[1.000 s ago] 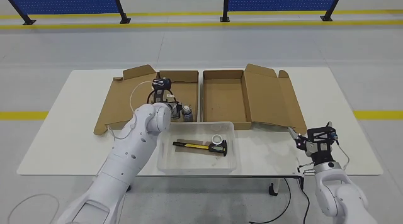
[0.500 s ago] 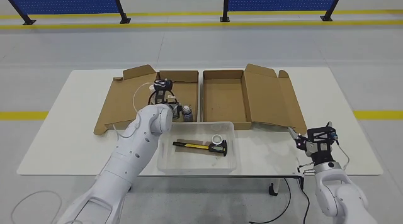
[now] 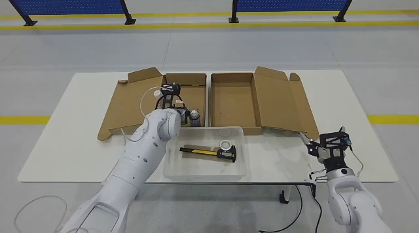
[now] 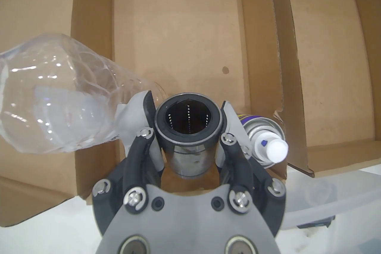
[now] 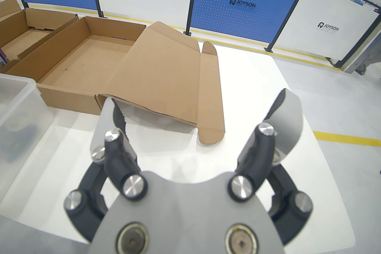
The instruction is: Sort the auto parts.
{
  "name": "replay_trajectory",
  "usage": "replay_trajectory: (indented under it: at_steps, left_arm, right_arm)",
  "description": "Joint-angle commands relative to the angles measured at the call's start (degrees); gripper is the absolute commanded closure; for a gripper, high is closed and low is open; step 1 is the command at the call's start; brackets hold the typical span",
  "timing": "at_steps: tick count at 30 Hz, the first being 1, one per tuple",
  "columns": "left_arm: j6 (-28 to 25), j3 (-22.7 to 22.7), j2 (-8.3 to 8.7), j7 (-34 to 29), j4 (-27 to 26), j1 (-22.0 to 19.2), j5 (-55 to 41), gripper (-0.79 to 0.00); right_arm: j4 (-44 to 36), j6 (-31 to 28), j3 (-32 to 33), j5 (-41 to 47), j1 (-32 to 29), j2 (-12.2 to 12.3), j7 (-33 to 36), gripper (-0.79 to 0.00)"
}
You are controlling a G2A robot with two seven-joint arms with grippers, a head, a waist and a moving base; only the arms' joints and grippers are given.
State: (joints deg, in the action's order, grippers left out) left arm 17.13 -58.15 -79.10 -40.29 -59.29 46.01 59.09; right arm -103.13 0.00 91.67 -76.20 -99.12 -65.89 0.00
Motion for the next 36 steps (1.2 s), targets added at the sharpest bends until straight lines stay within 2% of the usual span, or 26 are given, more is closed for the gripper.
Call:
replay_trajectory:
  at_steps: [1, 5, 7, 9, 11, 13, 16, 22, 29, 36]
  left_arm:
    - [0.0, -0.05, -0.08, 0.02, 0.09, -0.02, 0.07, -0.382]
    - [0.02, -0.29, -0.14, 0.15, 0.04, 0.11, 0.59, -0.391]
    - [-0.02, -0.56, -0.12, 0.1, -0.08, 0.2, 0.75, -0.477]
    - [-0.1, -0.81, -0.11, 0.11, -0.33, 0.36, 0.93, -0.625]
    - [-0.15, -1.08, -0.08, 0.04, -0.62, 0.57, 1.05, -0.616]
    - [-0.27, -1.35, -0.05, -0.01, -1.19, 0.8, 1.24, -0.643]
    - [-0.32, -1.85, 0.06, -0.1, -2.61, 1.36, 1.66, -0.785]
    - [-0.62, -2.89, 0.52, -0.94, -8.46, 3.76, 3.39, -0.785]
    - [-0.75, -5.76, 1.53, -2.15, -19.28, 8.76, 5.84, -0.785]
    - [-5.57, -9.29, 2.72, -4.97, -31.22, 14.28, 6.42, -0.785]
  right_arm:
    - [0.0, 0.0, 0.0, 0.0, 0.0, 0.0, 0.0, -0.785]
    - [0.0, 0.0, 0.0, 0.0, 0.0, 0.0, 0.0, -0.785]
    - [0.0, 0.0, 0.0, 0.0, 0.0, 0.0, 0.0, -0.785]
    - [0.0, 0.0, 0.0, 0.0, 0.0, 0.0, 0.0, -0.785]
    - [0.0, 0.0, 0.0, 0.0, 0.0, 0.0, 0.0, -0.785]
    - [0.0, 0.0, 0.0, 0.0, 0.0, 0.0, 0.0, -0.785]
    - [0.0, 0.0, 0.0, 0.0, 0.0, 0.0, 0.0, -0.785]
    - [0.0, 0.0, 0.0, 0.0, 0.0, 0.0, 0.0, -0.785]
    - [0.0, 0.0, 0.0, 0.0, 0.0, 0.0, 0.0, -0.785]
    - [0.0, 0.0, 0.0, 0.0, 0.0, 0.0, 0.0, -0.785]
